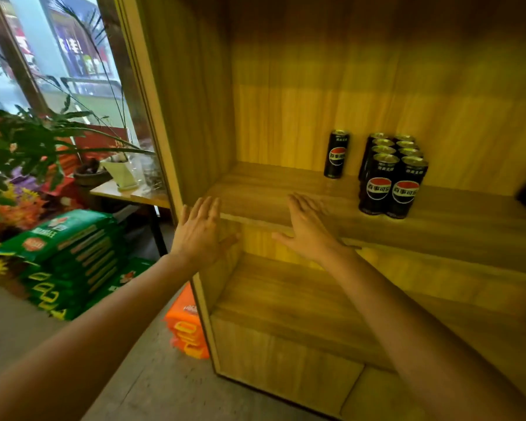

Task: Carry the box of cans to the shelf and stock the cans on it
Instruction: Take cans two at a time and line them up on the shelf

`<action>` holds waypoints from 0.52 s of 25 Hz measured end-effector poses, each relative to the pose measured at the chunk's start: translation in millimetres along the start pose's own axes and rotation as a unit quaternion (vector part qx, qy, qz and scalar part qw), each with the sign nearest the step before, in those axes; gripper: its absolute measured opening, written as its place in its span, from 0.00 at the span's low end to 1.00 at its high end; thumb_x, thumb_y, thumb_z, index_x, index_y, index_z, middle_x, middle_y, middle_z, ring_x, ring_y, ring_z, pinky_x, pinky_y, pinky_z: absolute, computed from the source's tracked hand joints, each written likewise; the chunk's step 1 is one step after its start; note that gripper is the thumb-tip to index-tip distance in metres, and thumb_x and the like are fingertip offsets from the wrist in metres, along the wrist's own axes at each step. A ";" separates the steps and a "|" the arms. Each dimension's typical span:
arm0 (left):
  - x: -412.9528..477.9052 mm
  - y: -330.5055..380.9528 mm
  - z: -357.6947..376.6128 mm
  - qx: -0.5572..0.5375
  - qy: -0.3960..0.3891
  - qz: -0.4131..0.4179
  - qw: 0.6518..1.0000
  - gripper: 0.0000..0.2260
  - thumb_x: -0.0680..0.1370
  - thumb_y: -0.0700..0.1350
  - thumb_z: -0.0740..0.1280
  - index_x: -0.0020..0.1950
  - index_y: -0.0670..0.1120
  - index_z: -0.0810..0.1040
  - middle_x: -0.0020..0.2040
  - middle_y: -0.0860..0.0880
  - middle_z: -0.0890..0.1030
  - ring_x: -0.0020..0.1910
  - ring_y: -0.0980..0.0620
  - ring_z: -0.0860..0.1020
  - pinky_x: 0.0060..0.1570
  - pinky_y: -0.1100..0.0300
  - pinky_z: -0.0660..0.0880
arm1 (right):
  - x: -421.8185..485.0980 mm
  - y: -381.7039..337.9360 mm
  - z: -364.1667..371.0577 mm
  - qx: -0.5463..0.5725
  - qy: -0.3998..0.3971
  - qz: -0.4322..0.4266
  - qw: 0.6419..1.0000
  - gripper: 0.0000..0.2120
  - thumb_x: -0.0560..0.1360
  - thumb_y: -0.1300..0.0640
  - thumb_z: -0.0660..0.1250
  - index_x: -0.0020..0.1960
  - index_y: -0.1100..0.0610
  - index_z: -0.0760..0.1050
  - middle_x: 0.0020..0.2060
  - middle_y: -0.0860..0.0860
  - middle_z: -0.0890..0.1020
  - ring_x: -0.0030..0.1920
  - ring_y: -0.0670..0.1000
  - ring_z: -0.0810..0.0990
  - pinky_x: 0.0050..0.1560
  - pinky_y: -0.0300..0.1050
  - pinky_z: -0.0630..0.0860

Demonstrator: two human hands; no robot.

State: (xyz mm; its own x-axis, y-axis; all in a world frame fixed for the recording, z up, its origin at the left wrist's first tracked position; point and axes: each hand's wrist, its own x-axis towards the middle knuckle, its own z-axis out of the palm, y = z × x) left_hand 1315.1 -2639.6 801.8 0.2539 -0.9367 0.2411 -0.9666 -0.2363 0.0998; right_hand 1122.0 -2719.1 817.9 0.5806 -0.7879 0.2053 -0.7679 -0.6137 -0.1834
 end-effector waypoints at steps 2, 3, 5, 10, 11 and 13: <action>-14.9 -19.7 16.8 -0.012 0.013 0.014 1.000 0.37 0.75 0.63 0.55 0.76 0.44 0.47 0.78 0.45 0.50 0.77 0.46 0.46 0.73 0.46 0.42 | -15.5 -21.1 24.9 -0.003 0.014 0.009 1.000 0.38 0.73 0.42 0.61 0.74 0.58 0.47 0.75 0.56 0.54 0.75 0.55 0.52 0.75 0.56 0.49; -24.2 -29.2 28.2 -0.017 0.015 0.023 0.999 0.37 0.75 0.63 0.56 0.76 0.44 0.47 0.77 0.45 0.51 0.77 0.46 0.47 0.73 0.45 0.42 | -24.3 -30.3 40.7 -0.001 0.018 0.019 1.000 0.38 0.73 0.43 0.61 0.74 0.58 0.48 0.75 0.56 0.54 0.75 0.55 0.52 0.75 0.56 0.49; -46.0 -48.8 57.6 -0.020 0.004 0.046 0.999 0.37 0.75 0.62 0.56 0.76 0.44 0.47 0.77 0.44 0.51 0.77 0.45 0.47 0.73 0.45 0.41 | -43.0 -48.5 79.1 0.003 0.017 0.045 0.999 0.38 0.73 0.44 0.62 0.73 0.58 0.49 0.75 0.56 0.56 0.74 0.55 0.54 0.74 0.56 0.50; -106.8 -87.4 150.1 -0.033 -0.042 0.078 0.996 0.37 0.75 0.63 0.57 0.76 0.45 0.48 0.77 0.44 0.52 0.77 0.46 0.49 0.72 0.46 0.38 | -94.2 -74.6 184.0 0.026 -0.052 0.108 0.992 0.36 0.74 0.46 0.60 0.74 0.59 0.47 0.75 0.56 0.53 0.75 0.54 0.51 0.75 0.55 0.47; -118.0 -93.0 170.0 -0.042 -0.056 0.074 0.995 0.37 0.75 0.63 0.56 0.76 0.45 0.48 0.77 0.44 0.52 0.77 0.46 0.48 0.72 0.46 0.38 | -103.6 -76.3 206.5 0.032 -0.065 0.118 0.990 0.36 0.75 0.46 0.60 0.74 0.58 0.46 0.75 0.56 0.53 0.75 0.54 0.51 0.75 0.55 0.47; -139.1 -102.4 212.4 -0.055 -0.086 0.065 0.993 0.37 0.75 0.63 0.57 0.76 0.44 0.48 0.77 0.44 0.52 0.77 0.46 0.48 0.73 0.46 0.40 | -123.4 -75.9 255.1 0.035 -0.081 0.129 0.988 0.36 0.75 0.46 0.60 0.74 0.59 0.46 0.75 0.56 0.54 0.75 0.54 0.52 0.75 0.53 0.49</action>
State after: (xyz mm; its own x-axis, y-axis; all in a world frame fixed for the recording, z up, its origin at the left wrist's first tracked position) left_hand 1371.1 -2540.0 553.0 0.1081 -0.9900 0.0908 -0.9783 -0.0897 0.1866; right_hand 1177.7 -2588.4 561.3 0.4083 -0.9128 -0.0121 -0.8786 -0.3893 -0.2766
